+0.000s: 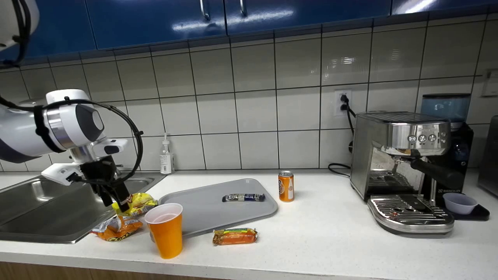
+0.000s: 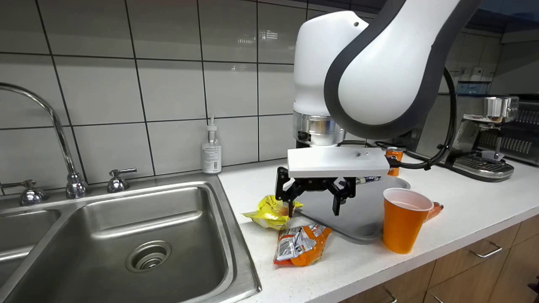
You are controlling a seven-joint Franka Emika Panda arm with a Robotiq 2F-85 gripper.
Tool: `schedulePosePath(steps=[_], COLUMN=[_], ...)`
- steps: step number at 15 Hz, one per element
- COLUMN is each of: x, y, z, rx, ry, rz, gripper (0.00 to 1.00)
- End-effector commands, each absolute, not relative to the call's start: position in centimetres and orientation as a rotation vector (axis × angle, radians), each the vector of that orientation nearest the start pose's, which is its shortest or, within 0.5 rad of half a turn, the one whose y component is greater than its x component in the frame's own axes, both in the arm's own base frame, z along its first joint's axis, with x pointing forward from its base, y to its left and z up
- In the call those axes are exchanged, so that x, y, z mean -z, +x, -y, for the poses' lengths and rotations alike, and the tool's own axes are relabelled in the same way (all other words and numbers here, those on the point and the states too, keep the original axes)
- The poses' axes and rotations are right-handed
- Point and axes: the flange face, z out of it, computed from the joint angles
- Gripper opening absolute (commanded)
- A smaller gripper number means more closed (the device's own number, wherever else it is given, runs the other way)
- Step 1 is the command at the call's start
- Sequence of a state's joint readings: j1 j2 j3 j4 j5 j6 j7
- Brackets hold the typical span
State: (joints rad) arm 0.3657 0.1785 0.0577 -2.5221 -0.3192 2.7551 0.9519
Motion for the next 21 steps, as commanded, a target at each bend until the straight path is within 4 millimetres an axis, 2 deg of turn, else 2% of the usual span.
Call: schedulePosePath(steps=[1,11,21], x=[-20.7,-18.2,-17.1], y=[42.7,43.4,44.2], z=[-21.5,-22.2,-22.4], rx=[0.208,0.199,0.190], ry=[-3.176,-3.198,-3.206], rz=[-0.439,-0.535,-0.568], gripper=[1.00,1.00,1.00])
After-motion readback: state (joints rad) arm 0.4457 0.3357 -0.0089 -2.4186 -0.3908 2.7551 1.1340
